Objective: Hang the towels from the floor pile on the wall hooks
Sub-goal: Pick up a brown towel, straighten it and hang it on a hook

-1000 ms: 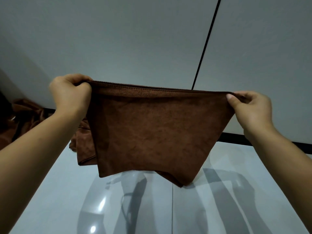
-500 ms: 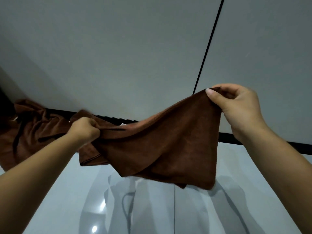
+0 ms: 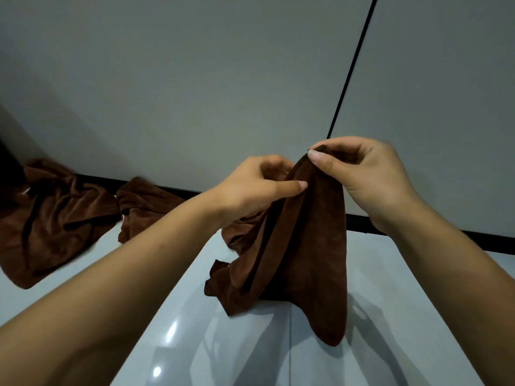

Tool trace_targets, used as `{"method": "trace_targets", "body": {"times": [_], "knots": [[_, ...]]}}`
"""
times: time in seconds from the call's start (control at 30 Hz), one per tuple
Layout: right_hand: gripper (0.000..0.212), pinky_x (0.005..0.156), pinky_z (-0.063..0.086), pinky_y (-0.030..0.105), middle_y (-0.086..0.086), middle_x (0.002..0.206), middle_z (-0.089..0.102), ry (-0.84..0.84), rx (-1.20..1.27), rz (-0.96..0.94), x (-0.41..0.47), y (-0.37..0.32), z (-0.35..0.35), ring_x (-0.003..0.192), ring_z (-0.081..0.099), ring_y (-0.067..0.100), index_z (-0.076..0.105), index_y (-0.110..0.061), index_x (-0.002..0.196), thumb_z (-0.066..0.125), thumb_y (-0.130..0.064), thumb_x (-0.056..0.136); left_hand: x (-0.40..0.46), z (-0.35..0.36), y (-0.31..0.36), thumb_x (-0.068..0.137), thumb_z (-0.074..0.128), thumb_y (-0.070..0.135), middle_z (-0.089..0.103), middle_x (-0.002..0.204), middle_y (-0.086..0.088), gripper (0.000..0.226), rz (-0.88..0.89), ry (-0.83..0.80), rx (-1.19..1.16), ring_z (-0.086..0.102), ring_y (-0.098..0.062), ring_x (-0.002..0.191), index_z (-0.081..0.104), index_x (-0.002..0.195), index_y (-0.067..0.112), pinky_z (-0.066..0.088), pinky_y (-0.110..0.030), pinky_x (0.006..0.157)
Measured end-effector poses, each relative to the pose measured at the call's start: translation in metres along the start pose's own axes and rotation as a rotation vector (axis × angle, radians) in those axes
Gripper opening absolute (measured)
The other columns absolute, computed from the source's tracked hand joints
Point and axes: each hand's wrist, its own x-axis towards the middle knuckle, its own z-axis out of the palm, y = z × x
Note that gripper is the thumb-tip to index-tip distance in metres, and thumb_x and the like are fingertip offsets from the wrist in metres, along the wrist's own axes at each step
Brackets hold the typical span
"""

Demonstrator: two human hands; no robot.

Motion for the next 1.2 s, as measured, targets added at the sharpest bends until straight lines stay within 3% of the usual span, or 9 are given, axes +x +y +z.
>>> {"method": "trace_targets", "body": {"times": [0.13,0.23,0.43,0.57,0.73,0.83,0.97,1.07,1.2], "knots": [[0.010,0.064,0.049,0.012,-0.014,0.071,0.070,-0.018,0.048,0.010,-0.001,0.002,-0.002,0.073,0.066,-0.001,0.069,-0.024,0.079,0.069,-0.015,0.081,0.000,0.005,0.000,0.087,0.065,0.018,0.059,0.072,-0.005,0.010,0.038,0.055,0.032,0.057,-0.007,0.056,0.061,0.078,0.015,0.042,-0.011,0.046],[0.009,0.065,0.050,0.011,-0.012,0.073,0.069,-0.027,0.085,0.020,-0.002,0.004,-0.002,0.073,0.065,-0.002,0.068,-0.023,0.083,0.067,-0.014,0.083,0.003,0.008,0.001,0.088,0.062,0.018,0.057,0.069,-0.003,0.017,0.096,0.094,0.016,0.055,-0.008,0.059,0.058,0.072,0.015,0.045,-0.013,0.051],[0.016,0.062,0.050,0.011,-0.008,0.083,0.067,-0.075,0.202,0.097,-0.007,0.014,0.001,0.072,0.066,-0.002,0.060,-0.023,0.094,0.060,-0.008,0.088,0.012,0.012,0.012,0.090,0.060,0.012,0.059,0.064,0.009,0.022,0.285,0.275,0.022,0.054,0.006,0.054,0.059,0.071,0.021,0.047,-0.011,0.059],[0.018,0.051,0.048,0.012,-0.014,0.080,0.070,-0.173,0.178,0.224,-0.015,0.032,0.006,0.070,0.068,0.000,0.059,-0.027,0.096,0.063,-0.013,0.086,0.012,0.010,0.021,0.090,0.061,0.012,0.057,0.065,0.011,0.024,0.404,0.363,0.072,0.052,0.009,0.056,0.057,0.070,0.025,0.045,-0.010,0.061],[0.015,0.071,0.055,0.017,-0.017,0.087,0.069,-0.230,0.097,0.332,-0.022,0.059,0.014,0.081,0.068,0.002,0.060,-0.030,0.097,0.065,-0.021,0.086,0.010,0.003,0.032,0.089,0.062,0.011,0.057,0.058,0.017,0.027,0.497,0.476,0.029,0.053,0.010,0.058,0.057,0.067,0.028,0.046,-0.012,0.063],[0.010,0.070,0.053,0.014,-0.015,0.089,0.067,-0.231,-0.019,0.350,-0.026,0.072,0.013,0.082,0.065,0.002,0.060,-0.029,0.093,0.064,-0.024,0.087,0.009,-0.010,0.036,0.089,0.063,0.012,0.058,0.061,0.017,0.023,0.525,0.560,-0.015,0.054,0.008,0.060,0.059,0.070,0.026,0.046,-0.014,0.066],[0.004,0.066,0.051,0.019,-0.004,0.082,0.067,-0.117,-0.145,0.379,-0.031,0.091,0.001,0.077,0.065,0.013,0.063,-0.022,0.084,0.063,-0.023,0.089,0.009,-0.037,0.032,0.090,0.061,0.015,0.060,0.061,0.017,0.021,0.503,0.695,-0.050,0.056,0.003,0.064,0.060,0.072,0.026,0.049,-0.018,0.067],[0.010,0.064,0.050,0.022,0.003,0.081,0.068,-0.011,-0.210,0.380,-0.030,0.099,-0.012,0.076,0.065,0.019,0.064,-0.016,0.086,0.062,-0.025,0.089,0.009,-0.057,0.017,0.092,0.059,0.019,0.060,0.073,0.010,0.019,0.411,0.796,-0.044,0.057,-0.006,0.075,0.060,0.074,0.026,0.051,-0.025,0.077],[0.011,0.075,0.050,0.033,0.005,0.085,0.067,0.108,-0.274,0.313,-0.019,0.097,-0.025,0.083,0.064,0.023,0.063,-0.016,0.088,0.059,-0.025,0.091,0.008,-0.081,-0.012,0.093,0.057,0.026,0.057,0.074,0.007,0.020,0.263,0.933,-0.064,0.055,-0.013,0.079,0.057,0.073,0.024,0.049,-0.029,0.078]]}}
